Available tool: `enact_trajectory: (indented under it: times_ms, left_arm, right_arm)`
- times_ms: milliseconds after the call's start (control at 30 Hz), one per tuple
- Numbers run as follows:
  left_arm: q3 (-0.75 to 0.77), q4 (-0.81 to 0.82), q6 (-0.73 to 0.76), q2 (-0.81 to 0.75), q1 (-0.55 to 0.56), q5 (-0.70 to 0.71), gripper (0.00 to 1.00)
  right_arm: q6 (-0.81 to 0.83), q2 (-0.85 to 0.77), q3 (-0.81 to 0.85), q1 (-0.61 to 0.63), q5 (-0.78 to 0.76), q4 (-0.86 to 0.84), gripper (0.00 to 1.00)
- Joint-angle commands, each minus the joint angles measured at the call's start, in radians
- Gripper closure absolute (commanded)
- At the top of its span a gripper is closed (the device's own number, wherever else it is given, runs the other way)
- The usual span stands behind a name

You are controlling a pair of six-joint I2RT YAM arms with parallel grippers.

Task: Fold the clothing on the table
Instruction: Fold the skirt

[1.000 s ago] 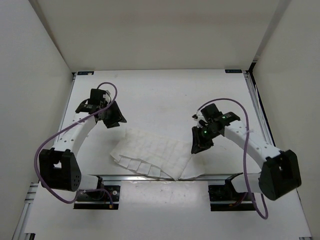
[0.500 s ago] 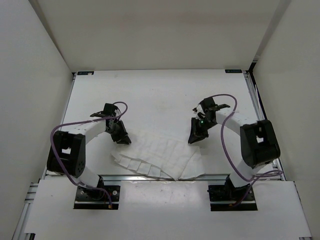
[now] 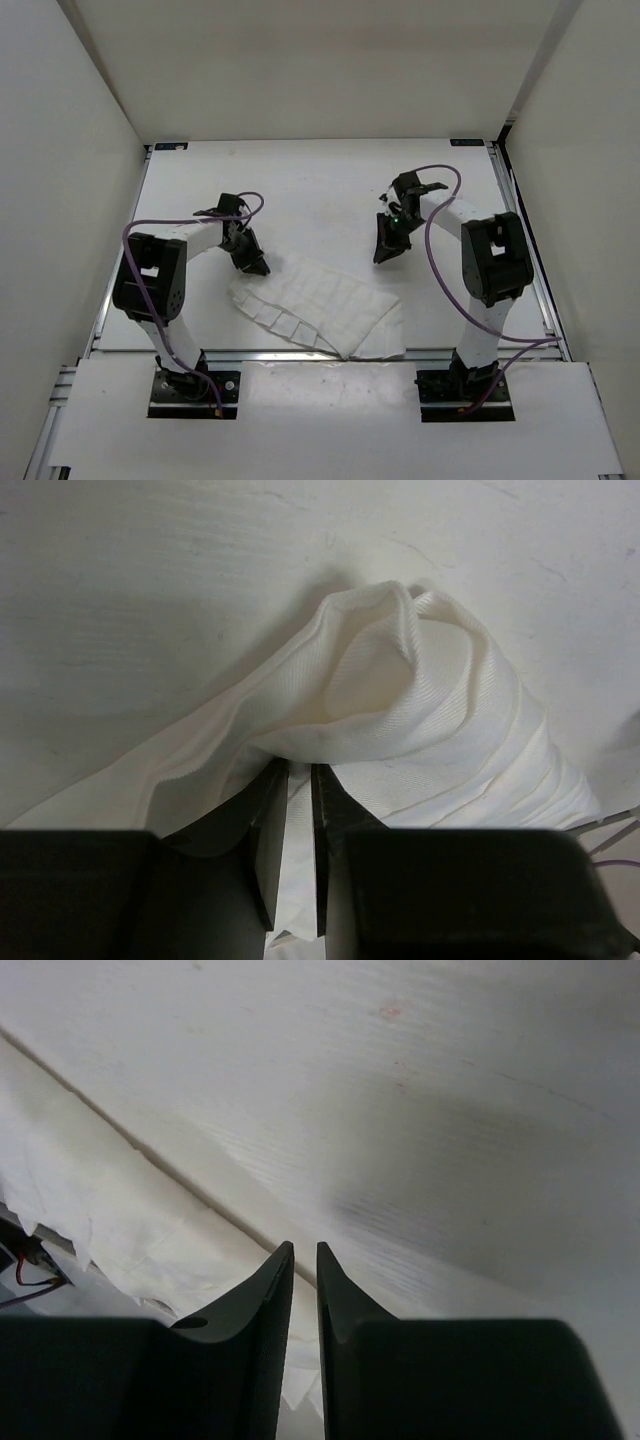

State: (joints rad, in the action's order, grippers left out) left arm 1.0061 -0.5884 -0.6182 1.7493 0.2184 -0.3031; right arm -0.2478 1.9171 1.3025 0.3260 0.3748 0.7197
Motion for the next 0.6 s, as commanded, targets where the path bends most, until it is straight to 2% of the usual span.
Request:
enact_trajectory:
  times_ms: [0, 100, 233, 433, 567]
  left_arm:
    - [0.026, 0.033, 0.002, 0.009, 0.003, 0.036, 0.73]
    - [0.071, 0.012, 0.006, 0.062, 0.001, 0.018, 0.75]
    - [0.104, -0.013, 0.009, 0.073, 0.007, 0.015, 0.75]
    - [0.097, -0.027, 0.003, 0.039, 0.012, 0.025, 0.74]
    - [0.082, -0.018, -0.002, 0.019, 0.016, 0.041, 0.75]
  right_arm:
    - [0.068, -0.088, 0.089, 0.043, 0.006, 0.078, 0.8]
    - [0.099, -0.128, 0.098, 0.116, 0.013, 0.147, 0.8]
    - [0.114, -0.164, 0.003, 0.175, 0.05, 0.195, 0.8]
    - [0.108, -0.153, -0.138, 0.222, 0.092, 0.164, 0.8]
    - [0.097, -0.098, -0.16, 0.193, 0.075, 0.11, 0.81]
